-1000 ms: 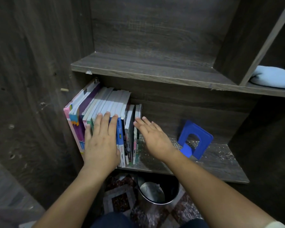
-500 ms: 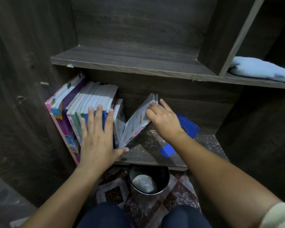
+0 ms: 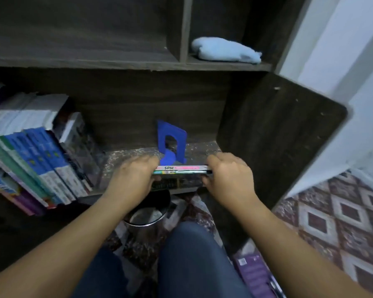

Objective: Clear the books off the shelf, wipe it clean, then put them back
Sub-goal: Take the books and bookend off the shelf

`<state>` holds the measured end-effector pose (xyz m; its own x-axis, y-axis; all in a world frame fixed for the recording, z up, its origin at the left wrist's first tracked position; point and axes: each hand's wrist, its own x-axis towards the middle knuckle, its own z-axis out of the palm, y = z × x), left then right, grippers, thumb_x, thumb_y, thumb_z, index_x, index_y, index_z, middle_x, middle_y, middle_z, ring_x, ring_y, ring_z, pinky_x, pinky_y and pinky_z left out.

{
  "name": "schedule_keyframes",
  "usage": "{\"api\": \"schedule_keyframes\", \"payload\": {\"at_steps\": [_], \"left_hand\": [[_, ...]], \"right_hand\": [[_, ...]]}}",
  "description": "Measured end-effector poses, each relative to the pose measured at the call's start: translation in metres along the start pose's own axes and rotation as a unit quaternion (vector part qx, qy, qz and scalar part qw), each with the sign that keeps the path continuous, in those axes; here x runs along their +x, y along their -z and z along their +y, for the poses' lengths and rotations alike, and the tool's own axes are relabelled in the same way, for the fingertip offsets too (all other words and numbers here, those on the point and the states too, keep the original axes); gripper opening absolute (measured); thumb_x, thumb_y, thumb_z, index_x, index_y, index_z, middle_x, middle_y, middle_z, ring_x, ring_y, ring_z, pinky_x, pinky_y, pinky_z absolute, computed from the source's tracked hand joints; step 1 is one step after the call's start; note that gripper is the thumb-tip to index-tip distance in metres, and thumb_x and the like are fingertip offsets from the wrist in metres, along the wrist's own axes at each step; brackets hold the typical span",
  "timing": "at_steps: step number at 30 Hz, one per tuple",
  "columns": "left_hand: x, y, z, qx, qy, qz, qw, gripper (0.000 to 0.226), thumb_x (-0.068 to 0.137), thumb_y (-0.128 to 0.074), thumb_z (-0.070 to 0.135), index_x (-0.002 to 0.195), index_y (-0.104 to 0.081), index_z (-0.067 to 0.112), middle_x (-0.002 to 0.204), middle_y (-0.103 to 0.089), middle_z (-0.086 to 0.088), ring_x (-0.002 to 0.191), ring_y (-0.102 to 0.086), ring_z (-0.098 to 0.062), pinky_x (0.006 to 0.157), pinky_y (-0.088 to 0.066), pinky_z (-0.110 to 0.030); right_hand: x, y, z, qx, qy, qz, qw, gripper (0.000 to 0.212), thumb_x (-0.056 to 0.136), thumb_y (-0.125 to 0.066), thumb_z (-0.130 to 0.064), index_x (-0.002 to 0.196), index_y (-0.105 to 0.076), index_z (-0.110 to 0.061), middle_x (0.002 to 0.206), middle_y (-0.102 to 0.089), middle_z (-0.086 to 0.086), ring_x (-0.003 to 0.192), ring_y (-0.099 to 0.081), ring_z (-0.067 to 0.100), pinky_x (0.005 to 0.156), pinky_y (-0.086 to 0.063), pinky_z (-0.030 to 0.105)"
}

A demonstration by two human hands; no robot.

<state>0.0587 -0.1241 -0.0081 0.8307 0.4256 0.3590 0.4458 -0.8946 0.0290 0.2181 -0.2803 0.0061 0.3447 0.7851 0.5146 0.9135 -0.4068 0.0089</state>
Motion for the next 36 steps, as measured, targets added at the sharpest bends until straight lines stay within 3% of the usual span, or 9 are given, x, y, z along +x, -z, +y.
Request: {"api": "schedule_keyframes", "payload": {"at_steps": [4,8,14,18,20,24,31,33,36], "left_hand": [[0.023,-0.01,0.074,0.013,-0.102,-0.038,0.994,0.03,0.061,-0.077,0.004,0.08,-0.056,0.014,0.073,-0.061,-0.006,0.07,-0.06,-0.032,0.057,-0.051,-0.037],[0.039,-0.021,0.132,0.014,-0.197,-0.072,0.978,0.025,0.072,-0.077,0.021,0.083,-0.054,0.016,0.078,-0.061,-0.005,0.074,-0.059,-0.03,0.06,-0.04,-0.033],[0.036,-0.072,0.22,0.031,-0.296,-0.176,0.938,0.014,0.091,-0.056,0.028,0.103,-0.051,0.024,0.107,-0.057,0.003,0.105,-0.052,-0.02,0.081,-0.036,-0.031],[0.022,-0.099,0.266,0.0,-0.37,-0.213,0.904,0.033,0.062,-0.083,0.024,0.079,-0.054,0.023,0.078,-0.057,0.004,0.076,-0.058,-0.019,0.06,-0.039,-0.029],[0.021,-0.115,0.28,-0.025,-0.347,-0.226,0.91,0.035,0.058,-0.086,0.023,0.078,-0.057,0.024,0.078,-0.058,0.005,0.074,-0.059,-0.018,0.058,-0.039,-0.028],[0.026,-0.146,0.298,-0.112,-0.259,-0.318,0.905,0.037,0.084,-0.069,0.019,0.117,-0.054,0.024,0.118,-0.053,0.003,0.11,-0.049,-0.018,0.087,-0.041,-0.03],[0.03,-0.184,0.296,-0.093,-0.233,-0.372,0.894,0.045,0.089,-0.063,0.036,0.131,-0.048,0.026,0.124,-0.048,0.005,0.115,-0.046,-0.016,0.092,-0.043,-0.029],[0.029,-0.192,0.295,-0.091,-0.227,-0.39,0.888,0.045,0.09,-0.062,0.039,0.13,-0.047,0.026,0.128,-0.047,0.005,0.118,-0.045,-0.016,0.096,-0.043,-0.032],[0.027,-0.201,0.295,-0.089,-0.219,-0.4,0.886,0.045,0.09,-0.06,0.039,0.132,-0.046,0.027,0.13,-0.047,0.005,0.12,-0.043,-0.016,0.099,-0.043,-0.035]], "right_hand": [[-0.052,0.011,0.032,-0.062,-0.049,-0.071,0.994,0.035,0.047,-0.085,-0.036,0.067,-0.062,-0.019,0.065,-0.061,-0.001,0.059,-0.061,0.023,0.048,-0.037,0.024],[-0.088,0.015,0.067,-0.005,-0.08,-0.149,0.986,0.025,0.087,-0.061,-0.037,0.104,-0.059,-0.02,0.099,-0.061,0.002,0.091,-0.062,0.027,0.064,-0.042,0.034],[-0.178,0.009,0.116,0.107,-0.162,-0.261,0.946,0.049,0.09,-0.054,-0.033,0.137,-0.04,-0.033,0.113,-0.064,0.01,0.1,-0.06,0.035,0.077,-0.046,0.037],[-0.225,-0.006,0.135,0.22,-0.228,-0.305,0.898,0.037,0.093,-0.052,-0.024,0.129,-0.05,-0.021,0.113,-0.063,0.012,0.099,-0.058,0.034,0.07,-0.038,0.032],[-0.244,-0.016,0.148,0.223,-0.264,-0.327,0.879,0.037,0.095,-0.05,-0.022,0.131,-0.048,-0.019,0.112,-0.062,0.015,0.097,-0.058,0.035,0.068,-0.038,0.033],[-0.283,-0.051,0.171,0.191,-0.325,-0.391,0.84,0.037,0.099,-0.045,-0.02,0.136,-0.044,-0.018,0.113,-0.06,0.016,0.096,-0.058,0.033,0.065,-0.036,0.033],[-0.32,-0.111,0.223,0.067,-0.369,-0.382,0.845,0.044,0.095,-0.048,-0.008,0.137,-0.044,-0.019,0.114,-0.065,0.011,0.096,-0.063,0.032,0.062,-0.039,0.033],[-0.32,-0.124,0.236,0.045,-0.376,-0.357,0.854,0.052,0.093,-0.048,-0.005,0.143,-0.037,-0.015,0.126,-0.059,0.013,0.108,-0.059,0.031,0.072,-0.041,0.035],[-0.325,-0.157,0.247,0.021,-0.391,-0.348,0.852,0.064,0.095,-0.045,-0.005,0.152,-0.017,-0.012,0.155,-0.029,0.012,0.138,-0.033,0.03,0.109,-0.031,0.044]]}}
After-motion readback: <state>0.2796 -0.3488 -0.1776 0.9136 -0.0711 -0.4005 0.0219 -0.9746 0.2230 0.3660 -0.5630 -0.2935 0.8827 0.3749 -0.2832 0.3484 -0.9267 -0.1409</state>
